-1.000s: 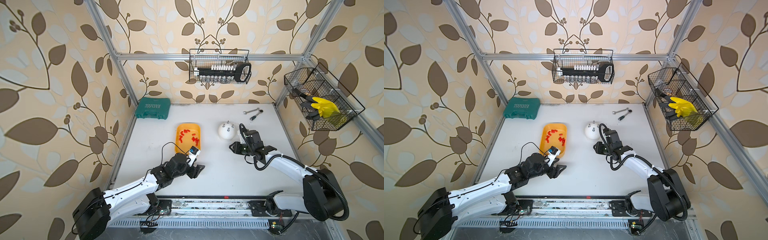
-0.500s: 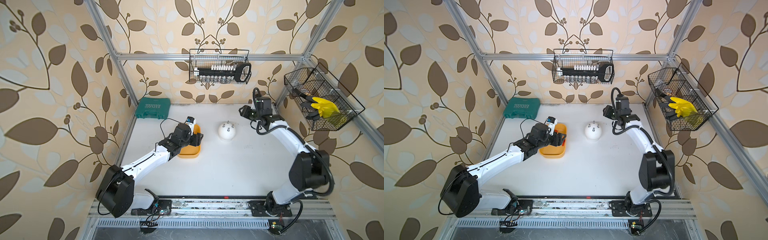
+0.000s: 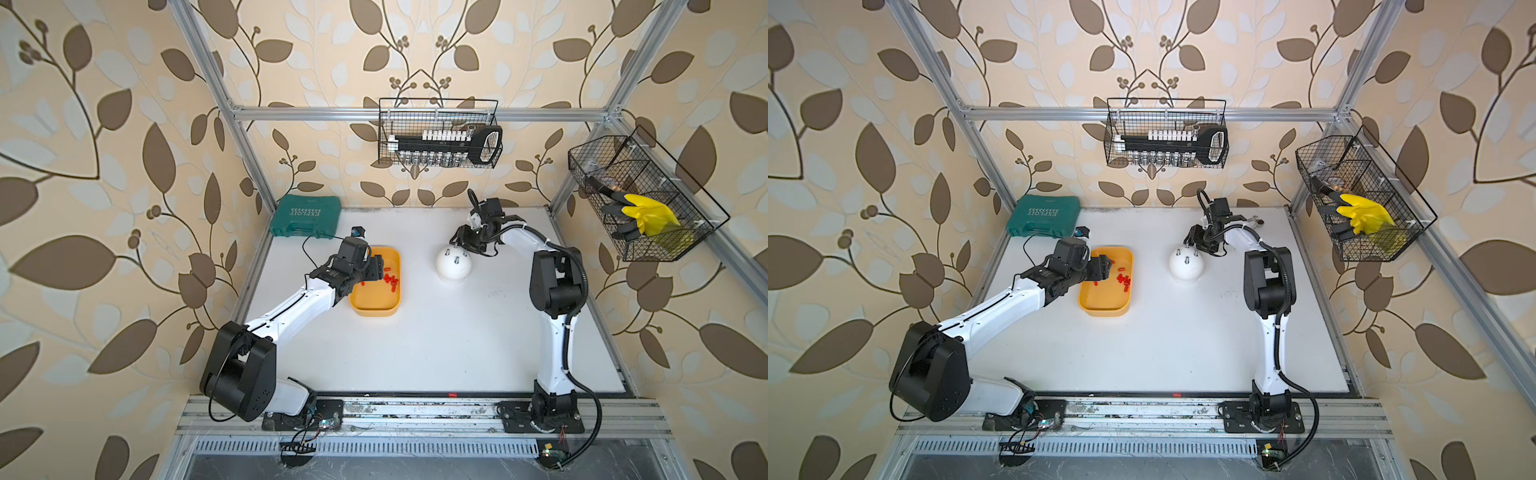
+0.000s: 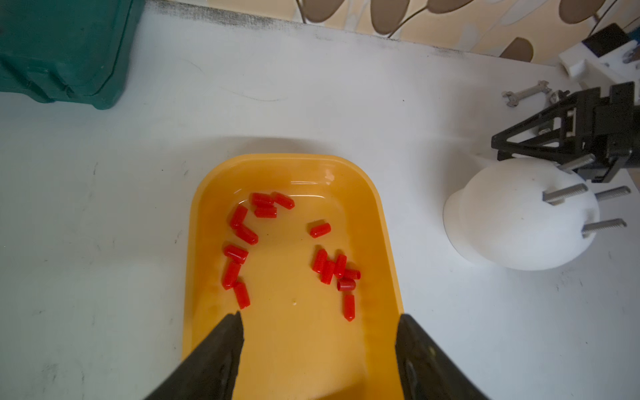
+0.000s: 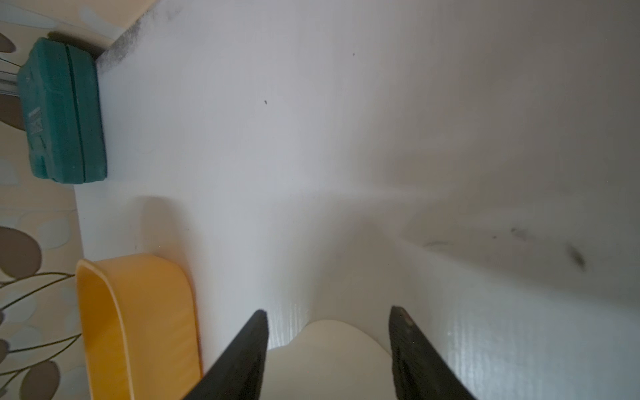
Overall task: Cover the protruding screws with screw protection sleeves
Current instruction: Move the plastic shell to the center of the board.
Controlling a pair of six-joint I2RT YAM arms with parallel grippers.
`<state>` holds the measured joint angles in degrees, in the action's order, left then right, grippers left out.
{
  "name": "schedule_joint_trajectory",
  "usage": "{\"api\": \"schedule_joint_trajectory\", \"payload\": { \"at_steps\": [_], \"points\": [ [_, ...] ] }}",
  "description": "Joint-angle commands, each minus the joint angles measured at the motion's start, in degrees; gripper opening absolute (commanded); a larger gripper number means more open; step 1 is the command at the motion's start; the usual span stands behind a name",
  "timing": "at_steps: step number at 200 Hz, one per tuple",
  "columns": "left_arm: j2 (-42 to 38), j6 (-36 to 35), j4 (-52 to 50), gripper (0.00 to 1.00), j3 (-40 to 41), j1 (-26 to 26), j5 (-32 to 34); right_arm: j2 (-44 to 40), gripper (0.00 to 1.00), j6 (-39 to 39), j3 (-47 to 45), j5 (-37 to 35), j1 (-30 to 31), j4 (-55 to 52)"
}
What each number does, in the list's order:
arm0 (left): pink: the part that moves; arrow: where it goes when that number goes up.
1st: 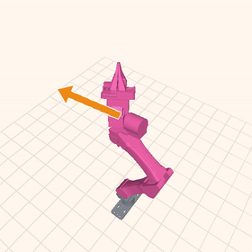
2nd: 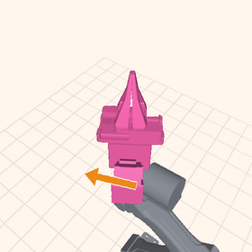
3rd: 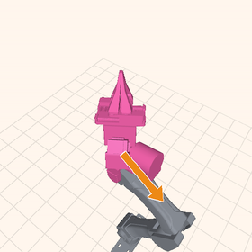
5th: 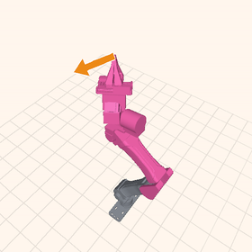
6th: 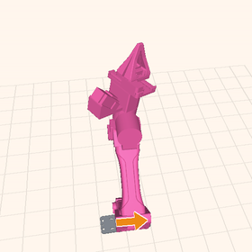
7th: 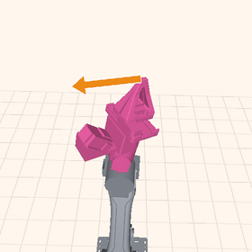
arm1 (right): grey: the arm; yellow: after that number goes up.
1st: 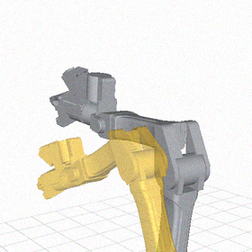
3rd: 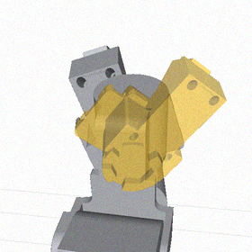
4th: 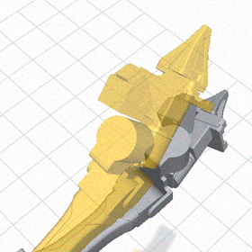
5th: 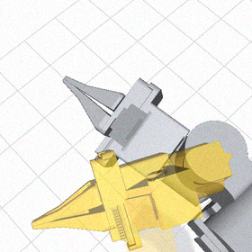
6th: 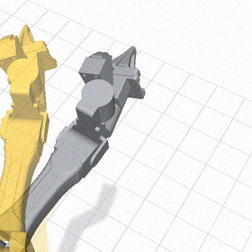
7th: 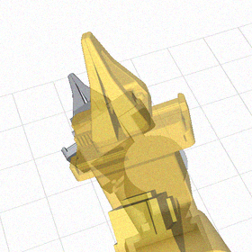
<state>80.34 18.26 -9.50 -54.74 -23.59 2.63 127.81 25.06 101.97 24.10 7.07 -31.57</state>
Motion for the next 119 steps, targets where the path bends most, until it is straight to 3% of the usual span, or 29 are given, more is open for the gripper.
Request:
{"api": "schedule_joint_trajectory", "payload": {
  "at_steps": [1,53,77,99,119],
  "points": [
    [0.17,0.50,-0.88,0.72,0.77,-0.18,1.21,-2.30,0.56,0.92,-4.32,6.24,0.68,0.51],
    [1.84,0.75,-3.36,0.73,0.40,0.92,0.58,-11.00,0.54,8.30,-20.78,3.40,4.46,9.34],
    [7.22,2.14,-8.05,0.68,-4.55,1.28,-2.46,-12.47,0.56,7.18,-16.72,-2.74,4.44,6.01],
    [11.58,4.19,-14.53,0.62,-11.12,1.92,-1.10,-14.00,0.56,5.62,-10.26,-11.23,4.61,-0.78],
    [18.51,5.26,-23.58,0.55,-21.18,2.46,0.40,-20.60,0.56,6.41,-14.60,-18.74,5.38,2.39]
  ]
}}
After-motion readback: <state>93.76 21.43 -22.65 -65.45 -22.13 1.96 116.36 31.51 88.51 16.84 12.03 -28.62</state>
